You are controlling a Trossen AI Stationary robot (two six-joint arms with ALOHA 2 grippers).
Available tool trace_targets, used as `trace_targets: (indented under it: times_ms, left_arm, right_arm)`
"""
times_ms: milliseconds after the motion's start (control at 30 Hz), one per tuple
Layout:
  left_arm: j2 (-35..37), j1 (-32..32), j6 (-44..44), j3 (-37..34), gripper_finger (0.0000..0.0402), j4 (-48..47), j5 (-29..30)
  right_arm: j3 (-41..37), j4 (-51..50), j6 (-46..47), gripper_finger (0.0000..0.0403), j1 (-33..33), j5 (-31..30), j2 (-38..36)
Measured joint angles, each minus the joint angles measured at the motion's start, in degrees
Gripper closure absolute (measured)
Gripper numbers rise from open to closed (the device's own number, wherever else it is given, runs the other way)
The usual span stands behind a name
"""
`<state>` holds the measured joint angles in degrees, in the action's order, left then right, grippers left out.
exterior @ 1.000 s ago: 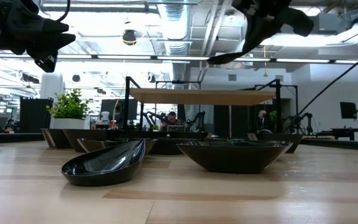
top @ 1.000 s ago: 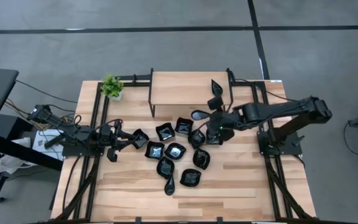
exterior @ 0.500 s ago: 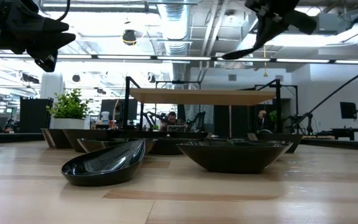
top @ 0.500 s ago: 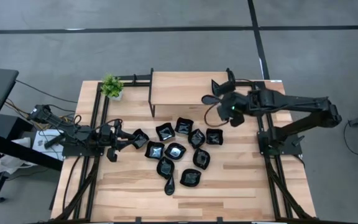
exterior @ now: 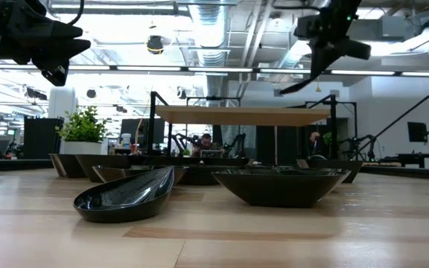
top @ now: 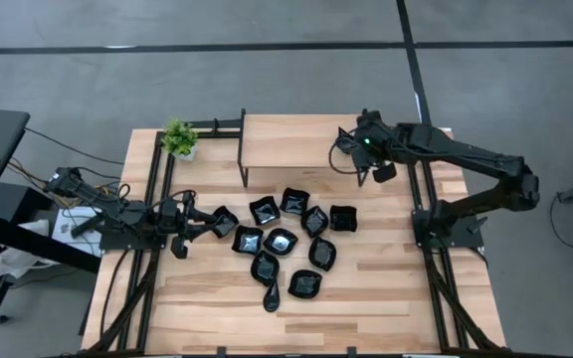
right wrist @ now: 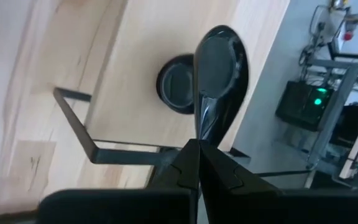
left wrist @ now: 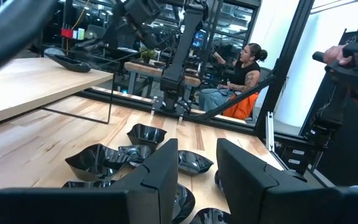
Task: Pick & Place Mini shaped plates
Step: Stack the black drop shaped plate on top of the black drop shaped plate on the shelf
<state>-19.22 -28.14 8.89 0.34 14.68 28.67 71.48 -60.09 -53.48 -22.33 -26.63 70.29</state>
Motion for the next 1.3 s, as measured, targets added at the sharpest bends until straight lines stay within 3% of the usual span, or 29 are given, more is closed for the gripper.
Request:
trace_targets:
  times_ms: [333,1300]
  left_arm:
    - [0.0,0.0,0.0,0.0,0.0289,0.02,0.0]
    - [0.0,0.0,0.0,0.02,0.0289,0.45,0.0]
  right_arm:
    - [0.0,-0.65,-3.1,0.0403,-4.13,2.62,2.18]
    - [0.0,-2.94,-3.49,0.0403,-4.48,2.75,2.2]
